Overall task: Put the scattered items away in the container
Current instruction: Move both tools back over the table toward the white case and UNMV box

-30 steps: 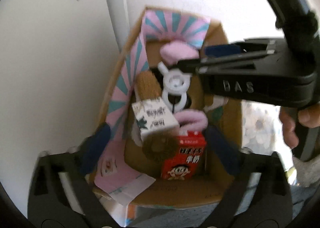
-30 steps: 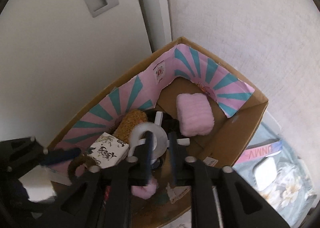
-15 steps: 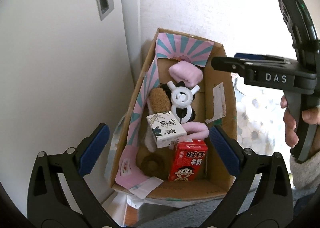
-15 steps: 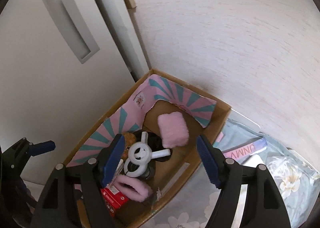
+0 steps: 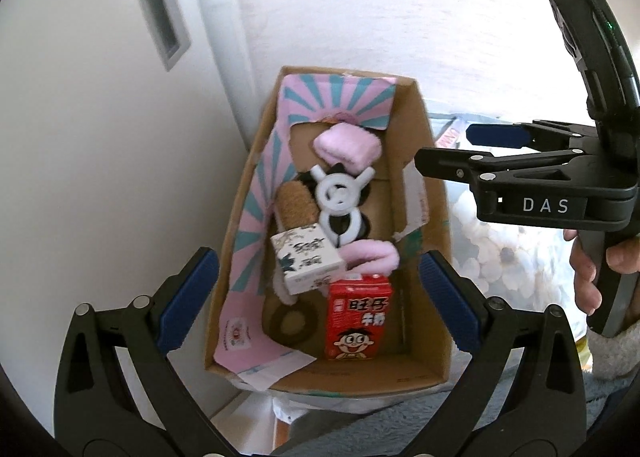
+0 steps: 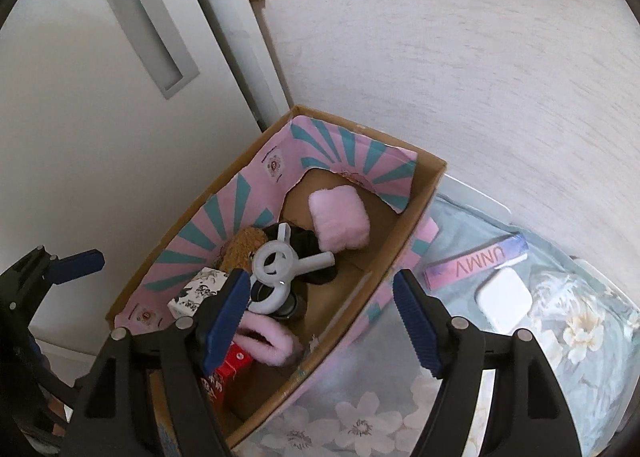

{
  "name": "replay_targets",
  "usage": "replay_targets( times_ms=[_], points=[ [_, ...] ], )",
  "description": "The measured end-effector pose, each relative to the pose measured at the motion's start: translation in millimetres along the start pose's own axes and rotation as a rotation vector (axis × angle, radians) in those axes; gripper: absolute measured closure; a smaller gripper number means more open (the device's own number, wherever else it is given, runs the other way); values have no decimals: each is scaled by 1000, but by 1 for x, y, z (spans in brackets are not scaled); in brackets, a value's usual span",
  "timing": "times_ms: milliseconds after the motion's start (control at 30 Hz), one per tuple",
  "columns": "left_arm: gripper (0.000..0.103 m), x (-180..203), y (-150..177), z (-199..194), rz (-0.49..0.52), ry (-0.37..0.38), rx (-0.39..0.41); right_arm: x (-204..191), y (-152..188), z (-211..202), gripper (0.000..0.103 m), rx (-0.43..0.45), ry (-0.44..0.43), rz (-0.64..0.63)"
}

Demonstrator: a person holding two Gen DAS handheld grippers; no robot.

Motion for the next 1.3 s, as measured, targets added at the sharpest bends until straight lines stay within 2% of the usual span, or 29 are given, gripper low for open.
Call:
replay_targets(
  times_ms=[233,500,733,900,1033,1300],
  points=[
    [3,31,-10,-8,59,59,27,26,10,-29,33,57,65,60],
    [3,89,-39,-7,163,165,62,106,31,-92,33,126,234,180],
    [2,149,-61,18,251,200,48,161,47,-124,33,128,341,235],
    [2,175,-68,58,248,198,-11,181,52,-111,33,91,349,226],
    [2,195,-66,100,237,166,-65,197,54,-88,33,37,325,215],
    [2,214,-61,177,217,114,-76,225,51,-19,33,-44,266,179]
  ],
)
Point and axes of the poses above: each gripper's, at about its wrist camera, not at the fingertips, and z roughly the way its jaws point, x to its right, y to its underside, the point moved 2 cm from there along z, roughly the way its jaws point, and after that the axes turned 5 degrees about x, right-handed, at the moved point
